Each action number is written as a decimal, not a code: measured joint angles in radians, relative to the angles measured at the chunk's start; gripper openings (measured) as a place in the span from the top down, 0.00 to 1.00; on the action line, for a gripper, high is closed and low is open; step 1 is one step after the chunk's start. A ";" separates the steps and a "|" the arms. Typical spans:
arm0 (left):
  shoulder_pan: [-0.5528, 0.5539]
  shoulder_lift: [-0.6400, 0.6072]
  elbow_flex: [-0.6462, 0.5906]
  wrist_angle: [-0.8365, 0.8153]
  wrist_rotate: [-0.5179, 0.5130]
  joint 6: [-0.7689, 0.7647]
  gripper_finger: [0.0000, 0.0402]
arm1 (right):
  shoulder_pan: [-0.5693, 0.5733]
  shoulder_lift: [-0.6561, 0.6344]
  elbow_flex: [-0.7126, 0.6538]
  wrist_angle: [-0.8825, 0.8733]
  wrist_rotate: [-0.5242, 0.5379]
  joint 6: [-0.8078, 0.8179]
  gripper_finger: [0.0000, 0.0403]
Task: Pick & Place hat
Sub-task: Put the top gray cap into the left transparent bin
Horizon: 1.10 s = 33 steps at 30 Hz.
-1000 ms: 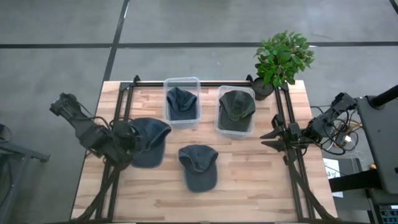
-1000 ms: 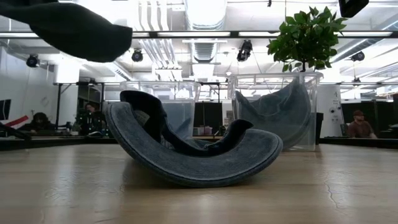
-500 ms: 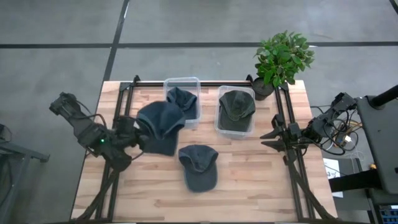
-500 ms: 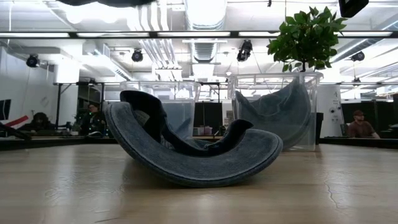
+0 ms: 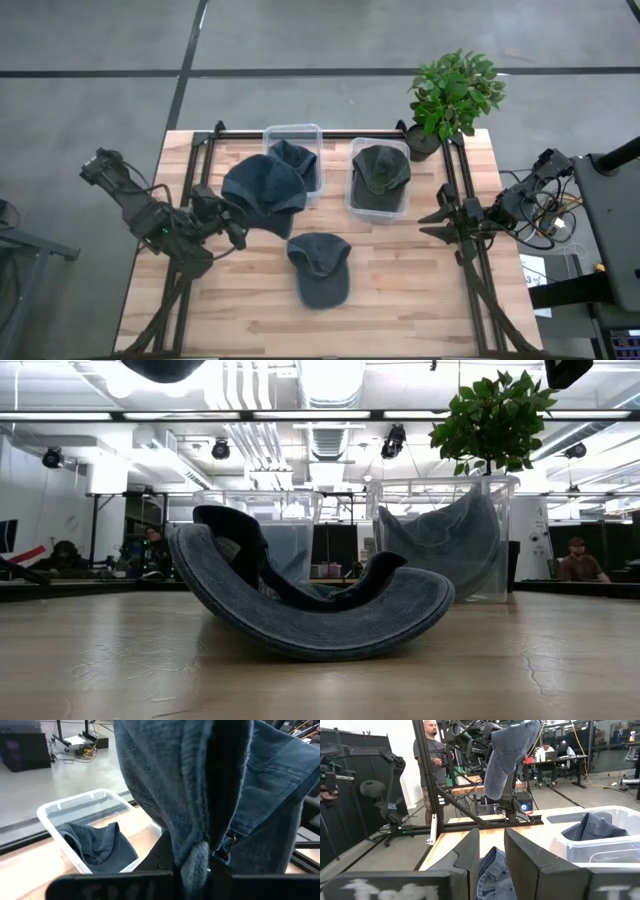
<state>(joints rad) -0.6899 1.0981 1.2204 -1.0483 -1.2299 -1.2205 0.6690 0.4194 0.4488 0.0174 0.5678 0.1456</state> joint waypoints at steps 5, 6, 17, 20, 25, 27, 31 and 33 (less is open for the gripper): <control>0.000 -0.005 -0.015 0.001 -0.010 -0.022 1.00 | 0.000 0.000 0.000 0.000 0.000 0.001 0.79; 0.000 -0.005 -0.017 0.002 -0.015 -0.032 1.00 | 0.000 0.000 0.000 0.000 0.000 0.002 0.79; -0.032 -0.052 -0.017 0.229 -0.063 -0.035 1.00 | 0.000 0.000 0.000 -0.015 0.000 0.012 0.79; -0.053 -0.078 -0.017 0.286 -0.063 -0.033 1.00 | 0.000 0.000 0.000 -0.019 0.000 0.012 0.79; -0.092 -0.119 -0.017 0.446 0.015 0.036 1.00 | 0.000 0.000 0.000 -0.021 0.000 0.012 0.79; -0.097 -0.129 -0.017 0.556 0.090 0.149 1.00 | 0.000 0.000 0.000 -0.022 0.000 0.012 0.79; -0.097 -0.136 -0.040 0.911 0.240 0.543 1.00 | 0.000 0.000 0.000 -0.021 0.000 0.011 0.79; -0.097 -0.136 -0.069 1.121 0.308 0.755 1.00 | 0.000 0.000 0.000 -0.021 0.000 0.012 0.79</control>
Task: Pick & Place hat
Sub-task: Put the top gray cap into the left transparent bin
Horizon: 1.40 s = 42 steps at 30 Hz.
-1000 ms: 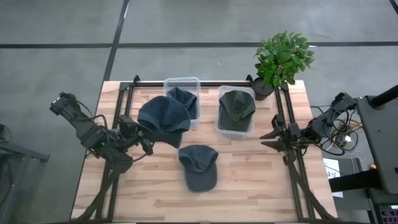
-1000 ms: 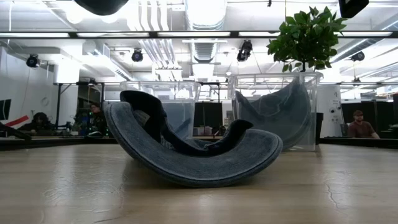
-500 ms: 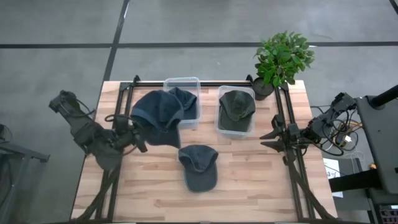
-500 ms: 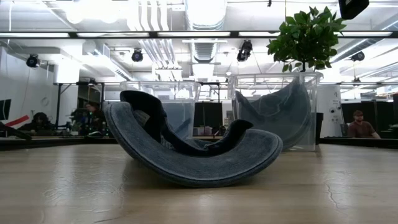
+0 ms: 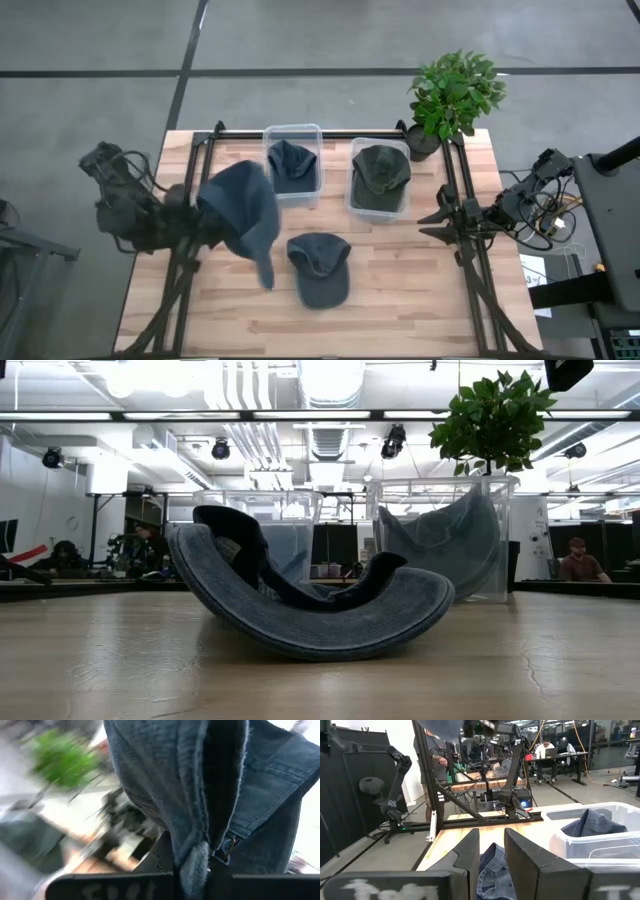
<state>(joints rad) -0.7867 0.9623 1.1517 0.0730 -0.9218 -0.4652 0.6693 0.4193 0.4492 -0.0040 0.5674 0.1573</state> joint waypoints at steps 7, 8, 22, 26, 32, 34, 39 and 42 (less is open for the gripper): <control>0.000 -0.008 -0.101 0.328 0.181 0.302 1.00 | 0.000 0.000 0.000 0.000 0.000 0.000 0.79; 0.001 -0.013 -0.114 0.328 0.180 0.290 1.00 | 0.000 0.000 0.000 0.000 0.000 0.000 0.79; 0.071 -0.022 -0.247 0.194 -0.373 -0.191 1.00 | 0.000 0.000 0.000 0.006 0.000 0.019 0.79; 0.144 0.002 -0.256 0.178 -0.389 -0.244 1.00 | 0.000 0.000 0.000 0.018 0.000 0.019 0.79; 0.320 0.047 -0.214 0.164 -0.310 -0.233 1.00 | 0.000 0.000 0.009 0.018 0.001 0.019 0.79; 0.392 0.059 -0.176 0.119 -0.242 -0.204 1.00 | 0.000 0.000 0.013 0.017 0.001 0.019 0.79; 0.582 0.095 -0.015 -0.257 -0.061 -0.326 1.00 | 0.000 0.000 0.018 0.018 0.001 0.019 0.79; 0.696 0.132 0.082 -0.504 0.025 -0.432 1.00 | 0.000 0.000 0.018 0.016 0.001 0.019 0.79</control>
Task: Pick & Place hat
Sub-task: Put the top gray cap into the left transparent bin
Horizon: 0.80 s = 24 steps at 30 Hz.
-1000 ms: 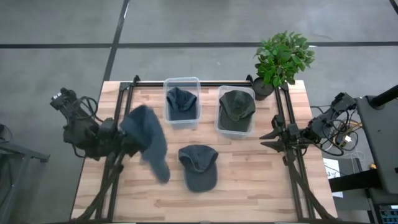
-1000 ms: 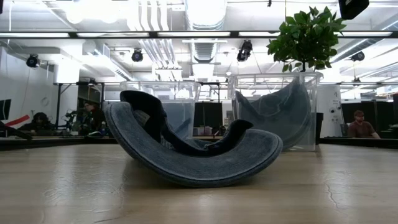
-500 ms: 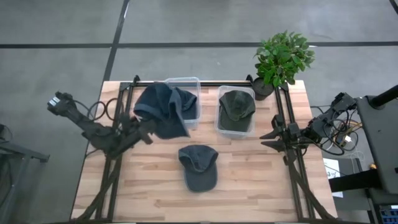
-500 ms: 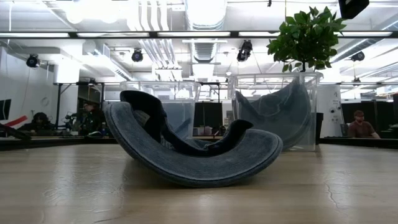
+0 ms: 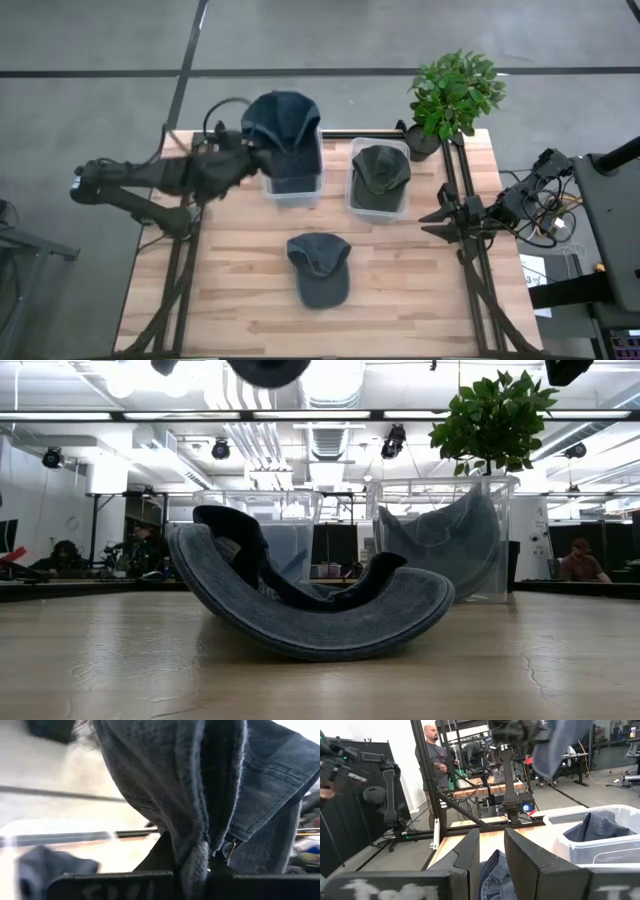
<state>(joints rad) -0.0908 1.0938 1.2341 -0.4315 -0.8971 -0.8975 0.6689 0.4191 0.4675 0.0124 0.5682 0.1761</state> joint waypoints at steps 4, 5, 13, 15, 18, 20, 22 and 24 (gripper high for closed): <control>0.150 0.045 0.089 -0.170 0.141 -0.045 1.00 | 0.000 0.000 0.000 0.000 0.000 0.000 0.79; 0.186 0.055 0.096 -0.183 0.184 -0.045 1.00 | 0.000 0.000 0.000 0.000 0.000 0.000 0.79; 0.422 0.134 0.028 -0.218 0.498 -0.056 1.00 | 0.000 0.000 0.000 -0.007 0.000 -0.002 0.79; 0.453 0.147 -0.007 -0.216 0.538 -0.059 1.00 | 0.000 0.000 0.000 -0.009 0.000 -0.002 0.79; 0.486 0.154 -0.061 -0.195 0.603 -0.074 1.00 | 0.000 0.000 0.000 -0.018 0.000 -0.008 0.79; 0.498 0.152 -0.106 -0.158 0.631 -0.078 1.00 | 0.000 0.000 0.000 -0.044 0.000 -0.016 0.79; 0.505 0.142 -0.155 -0.106 0.655 -0.094 1.00 | 0.000 0.000 0.000 -0.073 0.000 -0.014 0.79; 0.511 0.125 -0.198 -0.050 0.678 -0.103 1.00 | 0.000 0.000 0.000 -0.090 -0.007 -0.007 0.79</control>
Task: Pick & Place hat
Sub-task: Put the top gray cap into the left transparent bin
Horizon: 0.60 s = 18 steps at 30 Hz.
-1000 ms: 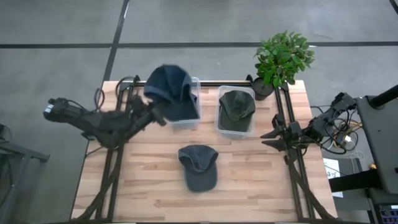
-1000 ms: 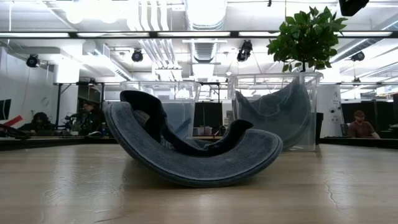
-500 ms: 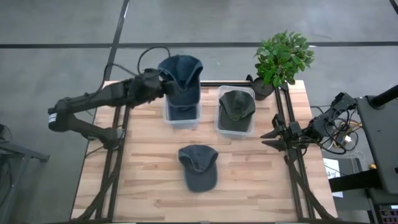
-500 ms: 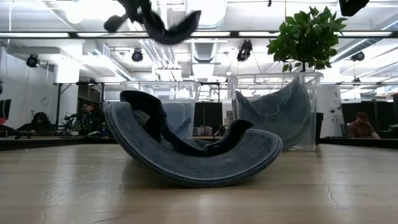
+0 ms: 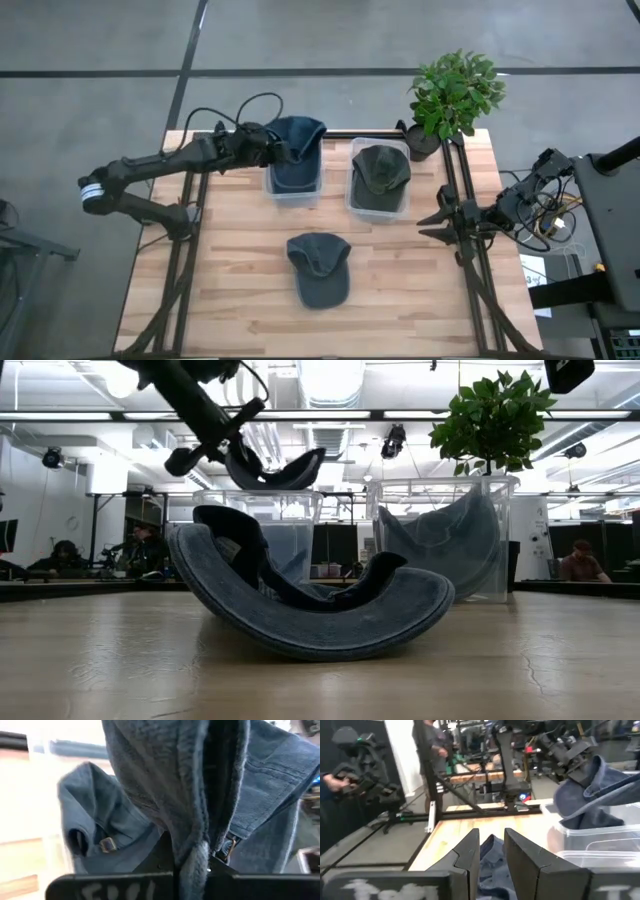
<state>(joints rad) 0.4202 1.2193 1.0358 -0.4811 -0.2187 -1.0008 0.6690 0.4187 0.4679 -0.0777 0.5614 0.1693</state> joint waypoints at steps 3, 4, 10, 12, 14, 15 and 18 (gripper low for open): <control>0.012 -0.021 -0.045 0.017 0.017 -0.023 1.00 | 0.000 -0.012 0.000 -0.019 -0.062 -0.016 0.79; 0.016 -0.026 -0.056 0.017 0.017 -0.033 1.00 | 0.000 -0.020 -0.001 -0.022 -0.073 -0.019 0.79; 0.041 -0.027 -0.092 0.019 0.055 -0.056 1.00 | 0.000 -0.062 -0.003 -0.022 -0.083 -0.058 0.79; 0.045 -0.021 -0.092 0.019 0.064 -0.056 1.00 | 0.000 -0.072 -0.003 -0.022 -0.084 -0.064 0.79; 0.045 -0.020 -0.092 0.021 0.069 -0.058 1.00 | -0.001 -0.074 -0.003 -0.020 -0.083 -0.065 0.79; 0.045 -0.020 -0.092 0.022 0.070 -0.058 1.00 | 0.000 -0.074 -0.003 -0.021 -0.083 -0.065 0.79; 0.045 -0.019 -0.092 0.021 0.071 -0.050 1.00 | 0.000 -0.068 -0.003 -0.021 -0.083 -0.063 0.79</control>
<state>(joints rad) 0.4656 1.1999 0.9436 -0.4599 -0.1482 -1.0504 0.6693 0.3511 0.4648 -0.0986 0.4782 0.1059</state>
